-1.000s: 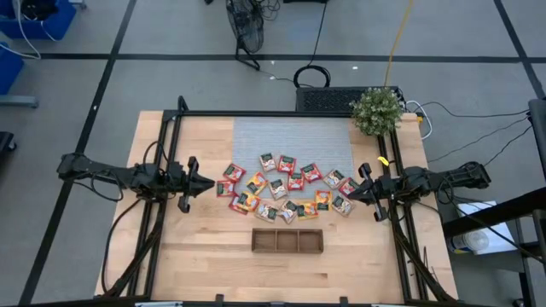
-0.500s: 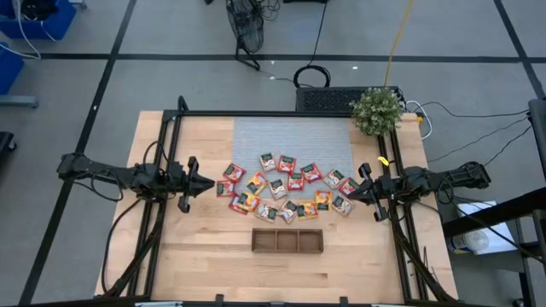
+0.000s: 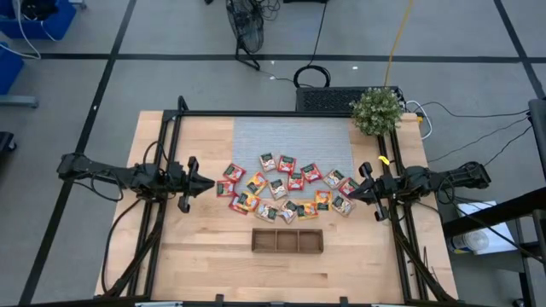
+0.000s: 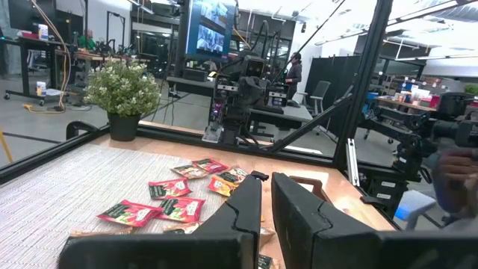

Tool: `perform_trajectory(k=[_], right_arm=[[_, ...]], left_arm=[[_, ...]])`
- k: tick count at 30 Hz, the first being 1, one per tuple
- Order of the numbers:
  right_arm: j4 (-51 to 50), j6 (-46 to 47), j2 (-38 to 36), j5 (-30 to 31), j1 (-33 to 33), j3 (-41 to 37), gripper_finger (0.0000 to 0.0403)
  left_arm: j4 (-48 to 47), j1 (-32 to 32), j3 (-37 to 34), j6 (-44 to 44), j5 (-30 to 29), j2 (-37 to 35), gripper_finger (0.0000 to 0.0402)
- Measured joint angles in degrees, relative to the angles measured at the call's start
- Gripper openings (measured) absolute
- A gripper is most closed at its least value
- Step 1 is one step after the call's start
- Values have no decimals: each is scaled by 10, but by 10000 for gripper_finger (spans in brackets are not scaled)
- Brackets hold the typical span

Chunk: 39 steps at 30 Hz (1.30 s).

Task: Pick & Place Tea
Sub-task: Put the red tea bag into the left section of the wooden organizer

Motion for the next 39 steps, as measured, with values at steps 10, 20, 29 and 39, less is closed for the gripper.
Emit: perform_trajectory(k=[10, 20, 29, 39], right_arm=[[0, 0, 0, 1, 0, 0, 0], [24, -37, 0, 18, 0, 0, 0], [52, -62, 45, 262, 0, 6, 41], [-145, -5, 395, 365, -6, 206, 221]], left_arm=[[0, 0, 0, 0, 0, 0, 35], [0, 0, 0, 0, 0, 0, 35], [0, 0, 0, 0, 0, 0, 35], [0, 0, 0, 0, 0, 0, 35]])
